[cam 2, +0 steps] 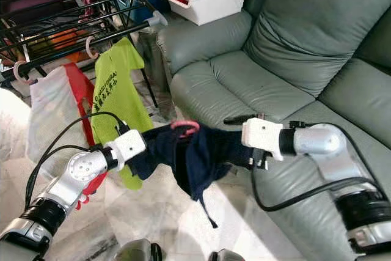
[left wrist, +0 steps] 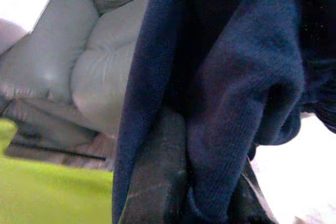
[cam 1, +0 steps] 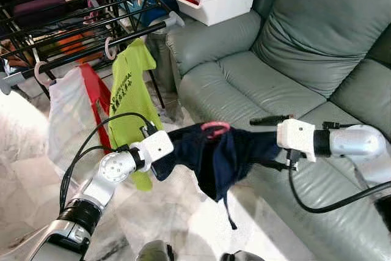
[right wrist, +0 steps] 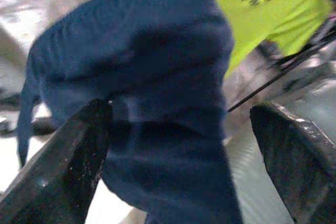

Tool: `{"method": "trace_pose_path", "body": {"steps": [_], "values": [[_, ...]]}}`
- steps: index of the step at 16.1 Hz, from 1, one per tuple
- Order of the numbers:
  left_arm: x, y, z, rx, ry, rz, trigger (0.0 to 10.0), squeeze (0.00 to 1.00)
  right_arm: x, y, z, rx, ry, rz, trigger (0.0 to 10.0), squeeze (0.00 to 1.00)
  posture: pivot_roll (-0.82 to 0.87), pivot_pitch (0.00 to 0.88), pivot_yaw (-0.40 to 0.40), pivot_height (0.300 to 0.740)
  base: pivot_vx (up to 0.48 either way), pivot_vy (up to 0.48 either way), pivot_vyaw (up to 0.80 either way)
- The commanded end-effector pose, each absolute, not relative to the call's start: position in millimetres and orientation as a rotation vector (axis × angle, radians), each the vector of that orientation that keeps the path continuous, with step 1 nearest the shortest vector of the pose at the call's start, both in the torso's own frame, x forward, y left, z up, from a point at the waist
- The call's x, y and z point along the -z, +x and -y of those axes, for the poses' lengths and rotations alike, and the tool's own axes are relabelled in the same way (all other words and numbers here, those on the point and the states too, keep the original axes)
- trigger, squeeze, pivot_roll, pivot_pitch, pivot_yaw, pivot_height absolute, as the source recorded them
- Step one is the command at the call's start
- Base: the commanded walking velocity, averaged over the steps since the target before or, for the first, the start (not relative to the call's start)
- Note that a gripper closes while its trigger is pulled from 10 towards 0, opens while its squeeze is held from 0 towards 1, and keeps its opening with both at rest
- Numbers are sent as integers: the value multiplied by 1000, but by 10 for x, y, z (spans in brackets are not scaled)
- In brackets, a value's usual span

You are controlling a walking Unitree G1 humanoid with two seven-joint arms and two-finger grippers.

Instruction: Hang hanger

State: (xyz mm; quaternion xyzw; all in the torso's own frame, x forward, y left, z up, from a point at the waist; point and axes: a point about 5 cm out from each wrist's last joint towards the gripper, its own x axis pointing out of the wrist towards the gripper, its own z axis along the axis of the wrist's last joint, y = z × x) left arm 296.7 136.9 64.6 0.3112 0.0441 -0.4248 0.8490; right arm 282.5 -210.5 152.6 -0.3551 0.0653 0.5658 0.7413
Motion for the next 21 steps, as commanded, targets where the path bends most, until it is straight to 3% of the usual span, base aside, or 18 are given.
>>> {"method": "trace_pose_path", "body": {"steps": [1,3,4,5,6,7,8,21], "values": [[-667,2941,-1384,925,680,-63,0,0,-1592,2865,2121,-1253,-802,-147,10000,1000,-71,5,59,740,0,0,0],[-667,2914,-1357,953,675,-43,0,0,-1617,2900,2119,-1258,-805,-151,10000,973,-71,5,61,740,0,0,0],[-677,2900,-1325,967,655,-21,0,0,-1579,2912,2144,-1258,-788,-174,10000,706,-71,5,61,740,0,0,0],[-686,2893,-1300,978,649,-7,0,0,-1528,2912,2169,-1262,-768,-202,10000,694,-71,5,61,740,0,0,0],[-702,2897,-1269,986,643,6,0,0,-1460,2909,2200,-1271,-757,-239,7569,690,-72,3,63,740,0,0,0],[-713,2902,-1239,998,646,19,0,0,-1382,2895,2215,-1297,-728,-289,1294,392,-71,2,61,740,0,0,0],[-724,2907,-1212,1004,644,27,0,0,-1314,2874,2216,-1324,-725,-327,0,0,-73,2,59,740,0,0,0],[-682,2865,-1078,1050,627,39,0,0,-1122,2973,2109,-1414,-731,-390,0,0,-73,1,42,740,0,0,0]]}}
